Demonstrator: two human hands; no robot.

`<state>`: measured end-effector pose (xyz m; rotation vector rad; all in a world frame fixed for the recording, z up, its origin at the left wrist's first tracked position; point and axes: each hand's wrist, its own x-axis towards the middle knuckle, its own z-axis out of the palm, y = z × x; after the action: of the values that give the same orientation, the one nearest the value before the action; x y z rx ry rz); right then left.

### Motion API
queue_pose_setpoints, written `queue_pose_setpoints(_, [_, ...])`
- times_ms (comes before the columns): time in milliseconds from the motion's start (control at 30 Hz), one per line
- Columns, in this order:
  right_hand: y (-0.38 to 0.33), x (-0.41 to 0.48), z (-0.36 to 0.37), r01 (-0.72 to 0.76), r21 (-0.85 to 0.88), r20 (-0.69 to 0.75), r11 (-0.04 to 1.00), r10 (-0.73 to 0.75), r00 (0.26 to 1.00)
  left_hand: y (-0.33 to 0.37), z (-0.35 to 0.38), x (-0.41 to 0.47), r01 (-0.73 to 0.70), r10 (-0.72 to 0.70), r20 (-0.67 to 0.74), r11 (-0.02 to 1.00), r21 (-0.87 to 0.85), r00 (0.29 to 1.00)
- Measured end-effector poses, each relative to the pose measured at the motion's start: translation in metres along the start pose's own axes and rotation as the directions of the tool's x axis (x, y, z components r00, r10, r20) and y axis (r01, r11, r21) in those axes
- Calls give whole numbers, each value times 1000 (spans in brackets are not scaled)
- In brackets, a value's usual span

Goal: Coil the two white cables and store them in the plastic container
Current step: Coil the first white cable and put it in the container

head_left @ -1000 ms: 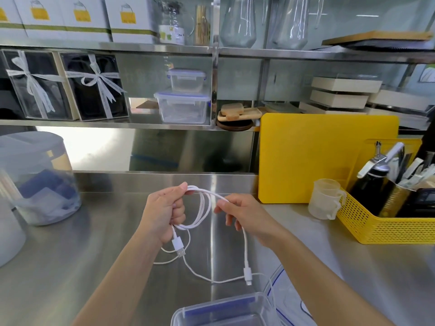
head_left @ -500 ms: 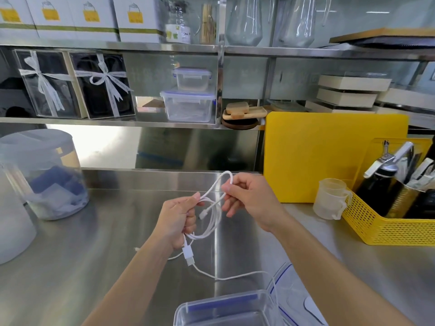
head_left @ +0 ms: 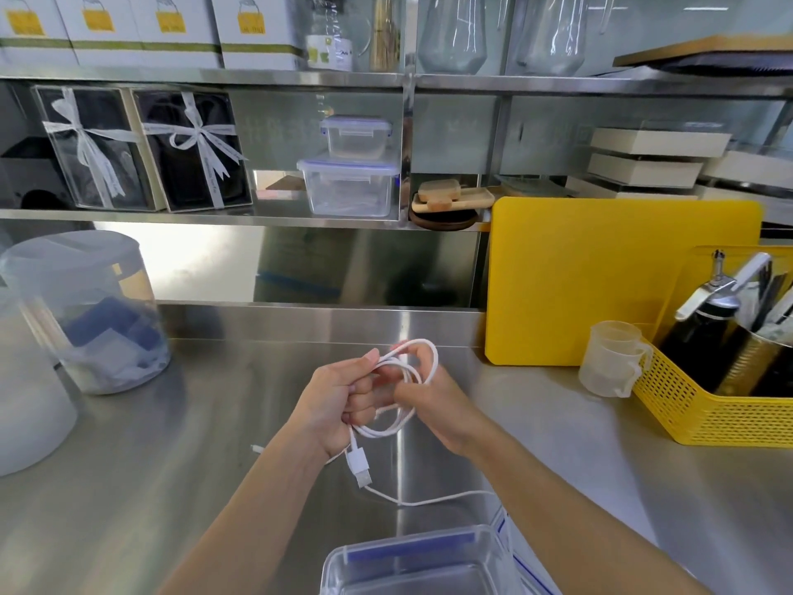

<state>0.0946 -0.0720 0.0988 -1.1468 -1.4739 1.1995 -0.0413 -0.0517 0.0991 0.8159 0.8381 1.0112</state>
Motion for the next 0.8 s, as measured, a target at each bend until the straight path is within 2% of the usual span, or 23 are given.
queue_pose_setpoints(33, [1, -1, 0, 10, 70, 42, 997, -13, 999, 1, 1, 0, -1, 1, 6, 1000, -1, 1000])
queue_pose_setpoints(100, [5, -1, 1, 43, 68, 51, 997, -46, 998, 2, 3, 1, 0, 0, 8, 1000, -1, 1000])
queue_pose_setpoints(200, [14, 0, 1, 86, -137, 13, 987, -85, 996, 2, 6, 1, -19, 20, -22, 998, 55, 1000])
queue_pose_setpoints(267, [16, -2, -2, 114, -180, 44, 977, -107, 993, 4, 6, 2, -31, 32, -27, 998, 53, 999])
queue_pose_setpoints(333, [13, -6, -6, 131, -200, 81, 971, -117, 990, 13, 1, 4, -29, 29, -15, 999, -17, 999])
queue_pose_setpoints(467, [18, -10, -21, 94, -281, 64, 955, -79, 995, 36, -17, 8, -47, 43, -41, 992, -113, 998])
queue_pose_setpoints(600, [21, -12, -33, 61, -325, 24, 944, -57, 998, 36, -21, 7, -71, 66, -65, 994, -88, 996])
queue_pose_setpoints(700, [20, -12, -40, 44, -450, 23, 892, -37, 999, 37, -22, 7, -90, 83, -86, 993, -81, 993])
queue_pose_setpoints(800, [19, -14, -60, 22, -501, -49, 865, -54, 997, 36, -26, 6, -103, 99, -106, 994, -29, 989])
